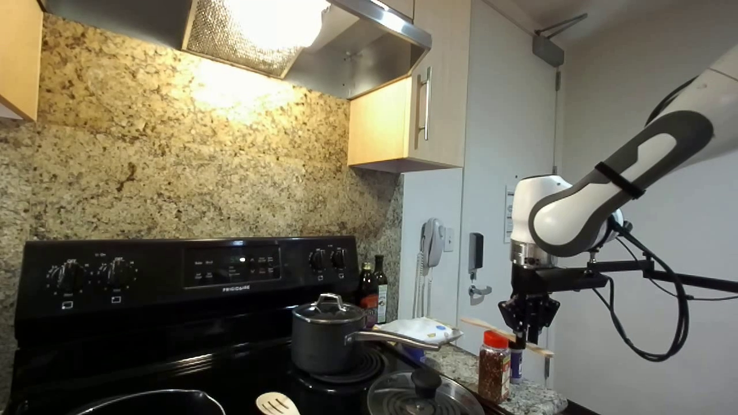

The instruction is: Pick up the the wooden spoon from the stove and put it on top of the container on the countertop.

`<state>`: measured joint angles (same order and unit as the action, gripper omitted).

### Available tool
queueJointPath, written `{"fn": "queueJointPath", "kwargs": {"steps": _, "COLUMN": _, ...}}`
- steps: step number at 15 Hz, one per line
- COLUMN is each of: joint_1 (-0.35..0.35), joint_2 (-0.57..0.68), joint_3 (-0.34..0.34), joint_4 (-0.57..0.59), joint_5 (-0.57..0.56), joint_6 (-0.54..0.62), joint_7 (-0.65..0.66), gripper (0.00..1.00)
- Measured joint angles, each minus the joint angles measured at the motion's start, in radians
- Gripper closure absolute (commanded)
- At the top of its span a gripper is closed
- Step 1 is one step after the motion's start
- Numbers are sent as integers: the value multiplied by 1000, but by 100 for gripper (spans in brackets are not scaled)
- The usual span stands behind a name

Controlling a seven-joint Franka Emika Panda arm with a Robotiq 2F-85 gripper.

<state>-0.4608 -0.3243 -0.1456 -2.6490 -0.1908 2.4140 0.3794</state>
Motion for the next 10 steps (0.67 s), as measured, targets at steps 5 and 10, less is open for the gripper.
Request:
{"fn": "queueJointPath", "kwargs": {"steps": 5, "joint_1": 15, "joint_2": 52, "joint_3": -6, "joint_4": 48, "joint_5": 0, "joint_6": 0, "joint_7": 0, "gripper": 88}}
{"fn": "queueJointPath", "kwargs": {"steps": 10, "joint_1": 24, "joint_2": 72, "joint_3": -14, "joint_4": 62, "joint_5": 0, "joint_6": 0, "joint_7": 2, "gripper": 88}}
